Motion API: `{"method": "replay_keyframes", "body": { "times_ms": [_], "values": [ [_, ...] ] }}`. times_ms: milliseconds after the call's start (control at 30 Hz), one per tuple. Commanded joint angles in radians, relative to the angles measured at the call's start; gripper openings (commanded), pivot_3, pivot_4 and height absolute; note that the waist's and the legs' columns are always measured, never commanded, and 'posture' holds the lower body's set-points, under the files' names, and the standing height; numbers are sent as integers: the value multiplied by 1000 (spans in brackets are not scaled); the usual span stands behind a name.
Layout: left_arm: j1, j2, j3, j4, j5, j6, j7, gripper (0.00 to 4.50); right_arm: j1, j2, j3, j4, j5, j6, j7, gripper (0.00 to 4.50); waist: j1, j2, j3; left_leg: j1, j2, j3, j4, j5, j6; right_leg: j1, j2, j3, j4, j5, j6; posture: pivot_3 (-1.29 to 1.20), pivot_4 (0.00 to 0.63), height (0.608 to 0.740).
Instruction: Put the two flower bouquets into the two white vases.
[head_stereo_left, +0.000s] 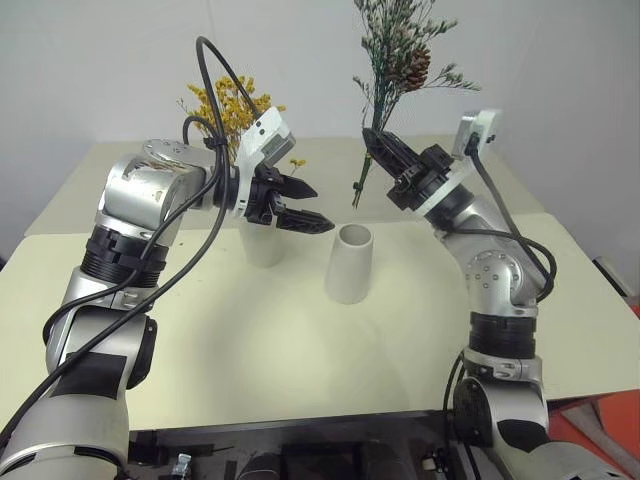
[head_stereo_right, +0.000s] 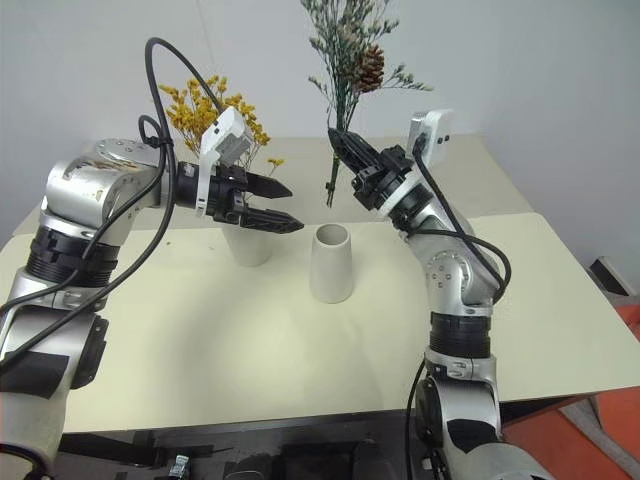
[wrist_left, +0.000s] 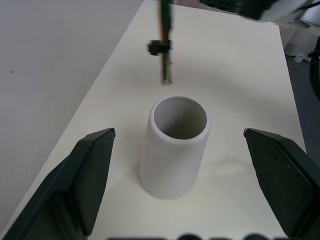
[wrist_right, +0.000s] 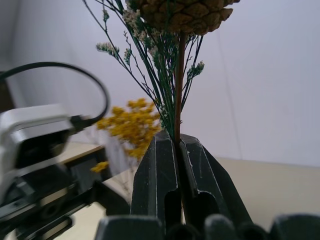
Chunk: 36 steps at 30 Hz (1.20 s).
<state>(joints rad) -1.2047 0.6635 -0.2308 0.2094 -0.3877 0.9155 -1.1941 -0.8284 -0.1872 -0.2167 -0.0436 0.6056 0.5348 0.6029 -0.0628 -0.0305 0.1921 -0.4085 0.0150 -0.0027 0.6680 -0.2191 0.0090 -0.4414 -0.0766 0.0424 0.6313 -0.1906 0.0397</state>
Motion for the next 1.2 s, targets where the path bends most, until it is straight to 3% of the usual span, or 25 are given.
{"method": "replay_keyframes", "body": {
  "times_ms": [33,933,967,1200],
  "values": [
    [-28,0,15,-10,6,-25,-12,4500,31,-24,25,-54,26,2,28,23,1,0,0,0,0,0,0,0,0,0,0,0,0,0,0,0,150,740],
    [-21,5,9,-10,29,-50,-70,4500,126,-40,121,65,-84,-196,84,23,3,0,0,0,0,0,0,0,0,0,0,0,-1,0,0,0,150,740],
    [-25,3,10,-8,27,-40,-72,4500,132,-41,122,62,-82,-196,87,579,3,0,0,0,0,0,0,0,0,0,0,0,-1,0,0,0,150,740],
    [-33,1,3,-3,33,-31,-81,4500,157,-69,124,35,-73,-182,118,2774,3,0,0,0,0,0,0,0,0,0,0,0,-1,0,0,0,150,740]
  ]
}}
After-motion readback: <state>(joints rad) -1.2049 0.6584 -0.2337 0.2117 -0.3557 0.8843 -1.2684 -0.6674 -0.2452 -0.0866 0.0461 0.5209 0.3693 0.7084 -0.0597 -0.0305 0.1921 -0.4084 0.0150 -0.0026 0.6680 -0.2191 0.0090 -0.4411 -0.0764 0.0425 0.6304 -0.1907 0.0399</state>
